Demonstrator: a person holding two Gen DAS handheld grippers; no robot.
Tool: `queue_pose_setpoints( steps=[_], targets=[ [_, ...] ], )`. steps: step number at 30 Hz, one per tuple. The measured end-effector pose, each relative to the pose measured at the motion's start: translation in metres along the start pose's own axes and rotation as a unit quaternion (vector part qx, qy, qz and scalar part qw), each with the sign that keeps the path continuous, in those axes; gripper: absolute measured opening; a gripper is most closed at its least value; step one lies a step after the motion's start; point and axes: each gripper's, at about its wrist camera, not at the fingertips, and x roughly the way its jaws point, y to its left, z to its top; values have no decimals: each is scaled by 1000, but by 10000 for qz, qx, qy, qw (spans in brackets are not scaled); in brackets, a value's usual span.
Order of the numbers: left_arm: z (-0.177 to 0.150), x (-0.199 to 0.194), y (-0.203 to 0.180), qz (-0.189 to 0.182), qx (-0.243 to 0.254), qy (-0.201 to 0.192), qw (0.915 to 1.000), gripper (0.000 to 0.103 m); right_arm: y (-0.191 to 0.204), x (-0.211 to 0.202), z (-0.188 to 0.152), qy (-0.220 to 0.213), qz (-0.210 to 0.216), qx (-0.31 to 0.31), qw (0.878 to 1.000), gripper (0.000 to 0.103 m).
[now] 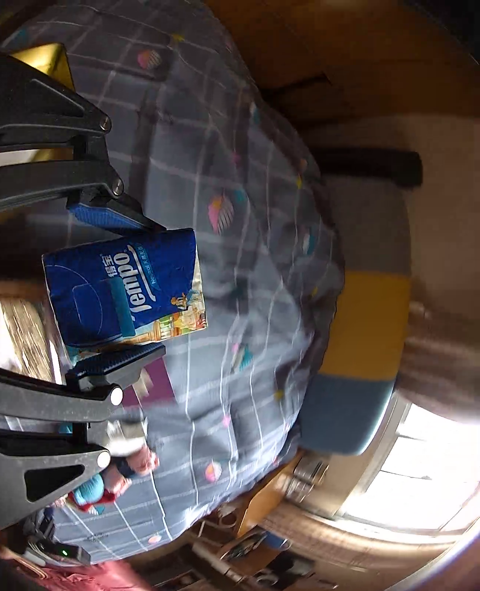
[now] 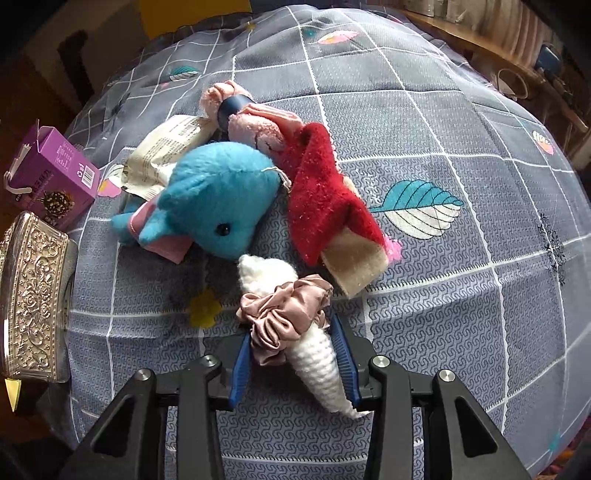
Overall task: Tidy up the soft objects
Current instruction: 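Carry the Tempo pack into the gold tray and open the left tool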
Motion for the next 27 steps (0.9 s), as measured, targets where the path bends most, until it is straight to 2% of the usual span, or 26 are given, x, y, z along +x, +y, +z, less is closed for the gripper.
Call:
queue_pose_setpoints(
  steps=[6, 11, 16, 19, 21, 23, 27],
  targets=[
    [-62, -18, 97, 203, -684, 195, 9973, 56, 5, 2, -1, -14, -115, -109, 9999, 41],
    [-117, -16, 134, 142, -1147, 530, 9919, 56, 14, 5, -3, -38, -313, -325, 9990, 41],
    [-162, -7, 128, -186, -1265, 839, 9882, 57, 18, 4, -6, -55, -385, -392, 9985, 40],
    [-177, 0, 121, -281, -1218, 1021, 9869, 63, 18, 4, -7, -57, -416, -431, 9982, 40],
    [-185, -1, 116, -205, -1144, 977, 9884, 76, 18, 4, -7, -62, -431, -456, 9980, 40],
    [-189, -6, 110, -93, -1077, 876, 9903, 80, 18, 4, -7, -66, -440, -470, 9979, 40],
    [-198, -18, 104, 194, -1036, 716, 9918, 80, 21, 2, -9, -73, -468, -507, 9976, 40]
  ],
)
